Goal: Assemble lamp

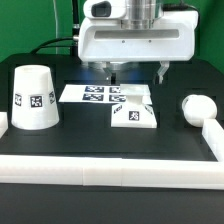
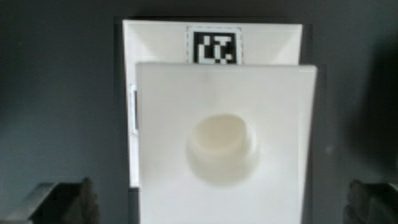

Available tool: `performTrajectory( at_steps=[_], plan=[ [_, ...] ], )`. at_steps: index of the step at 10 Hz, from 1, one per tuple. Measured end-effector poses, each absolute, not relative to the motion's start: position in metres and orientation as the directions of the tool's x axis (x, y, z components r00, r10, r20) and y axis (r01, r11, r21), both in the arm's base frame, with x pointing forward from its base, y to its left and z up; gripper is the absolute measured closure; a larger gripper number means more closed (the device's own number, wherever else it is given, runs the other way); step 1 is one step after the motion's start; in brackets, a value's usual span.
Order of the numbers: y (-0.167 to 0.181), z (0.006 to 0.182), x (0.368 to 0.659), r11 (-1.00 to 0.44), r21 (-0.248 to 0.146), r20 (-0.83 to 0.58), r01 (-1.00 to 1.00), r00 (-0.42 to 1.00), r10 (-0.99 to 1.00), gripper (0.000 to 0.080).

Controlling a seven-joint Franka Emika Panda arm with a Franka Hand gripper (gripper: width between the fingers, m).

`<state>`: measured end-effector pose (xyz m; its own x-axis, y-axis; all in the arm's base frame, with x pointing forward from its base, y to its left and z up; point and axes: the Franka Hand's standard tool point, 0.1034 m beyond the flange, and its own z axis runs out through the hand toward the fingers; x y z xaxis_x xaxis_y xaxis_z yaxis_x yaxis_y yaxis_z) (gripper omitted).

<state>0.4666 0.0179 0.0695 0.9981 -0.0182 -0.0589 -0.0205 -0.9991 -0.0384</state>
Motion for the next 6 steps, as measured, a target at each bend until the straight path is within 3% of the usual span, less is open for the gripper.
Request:
performTrajectory(
  at_steps=[3, 5, 6],
  plan=[
    [0.017, 0.051, 0.464, -0.999, -0.039, -0.058, -0.011, 0.998, -0.008, 0.01],
    [0.017, 0.05, 0.464, -0.999, -0.04, -0.061, -0.01, 0.998, -0.007, 0.01],
    [0.019, 0.05, 0.464, -0.999, -0.04, -0.06, -0.005, 0.998, -0.003, 0.0228]
  ],
)
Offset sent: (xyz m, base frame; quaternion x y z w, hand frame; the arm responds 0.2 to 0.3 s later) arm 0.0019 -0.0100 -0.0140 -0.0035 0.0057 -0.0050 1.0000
